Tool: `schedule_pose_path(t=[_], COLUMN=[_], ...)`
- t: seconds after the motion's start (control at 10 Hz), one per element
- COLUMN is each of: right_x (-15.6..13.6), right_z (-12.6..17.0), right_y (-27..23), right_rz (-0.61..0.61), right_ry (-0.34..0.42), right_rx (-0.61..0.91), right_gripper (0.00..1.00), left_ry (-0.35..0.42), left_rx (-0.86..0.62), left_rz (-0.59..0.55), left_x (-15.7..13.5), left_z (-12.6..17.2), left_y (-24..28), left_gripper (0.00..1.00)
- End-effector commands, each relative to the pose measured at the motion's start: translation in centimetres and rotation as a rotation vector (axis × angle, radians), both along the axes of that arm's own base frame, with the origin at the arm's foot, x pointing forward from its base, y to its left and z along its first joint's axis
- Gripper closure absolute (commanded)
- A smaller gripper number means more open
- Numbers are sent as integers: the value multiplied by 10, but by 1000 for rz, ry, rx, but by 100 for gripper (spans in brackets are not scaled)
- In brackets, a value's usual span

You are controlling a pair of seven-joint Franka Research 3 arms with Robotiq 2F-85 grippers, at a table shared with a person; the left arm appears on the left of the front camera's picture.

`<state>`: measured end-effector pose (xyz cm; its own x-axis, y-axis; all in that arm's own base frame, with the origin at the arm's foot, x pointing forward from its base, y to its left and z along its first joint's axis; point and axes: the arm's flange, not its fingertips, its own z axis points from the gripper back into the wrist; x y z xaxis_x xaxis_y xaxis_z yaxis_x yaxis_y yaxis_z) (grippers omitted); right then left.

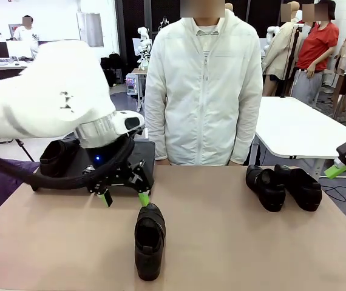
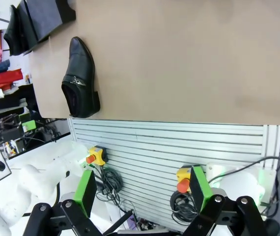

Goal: Organize the shoes by placing them on the stand.
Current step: Place the Shoe from the middle of the table onto the Shoes Stand.

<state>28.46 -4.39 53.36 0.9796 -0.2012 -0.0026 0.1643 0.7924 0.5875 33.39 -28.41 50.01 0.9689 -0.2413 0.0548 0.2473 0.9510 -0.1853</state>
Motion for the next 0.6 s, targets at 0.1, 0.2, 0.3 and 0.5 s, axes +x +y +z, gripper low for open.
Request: schedule_pose_path(t=[0.1, 0.2, 0.3, 0.5], right_x=[1, 1, 1, 1], right_z=[2, 2, 2, 2], right_y=[1, 1, 1, 1], right_rz=[-5, -5, -5, -5], right_ry=[-4, -4, -4, -4], right_rx=[27, 27, 27, 27], right_gripper=[0, 0, 0, 0], left_ry=[-16, 5, 9, 43], left_rx=[-73, 1, 6, -8], left_rz=[-16, -3, 64, 192], left_x=[-13, 3, 6, 19], left_z=[10, -2, -15, -49], left_y=[2, -2, -3, -13], left_gripper=[0, 0, 0, 0])
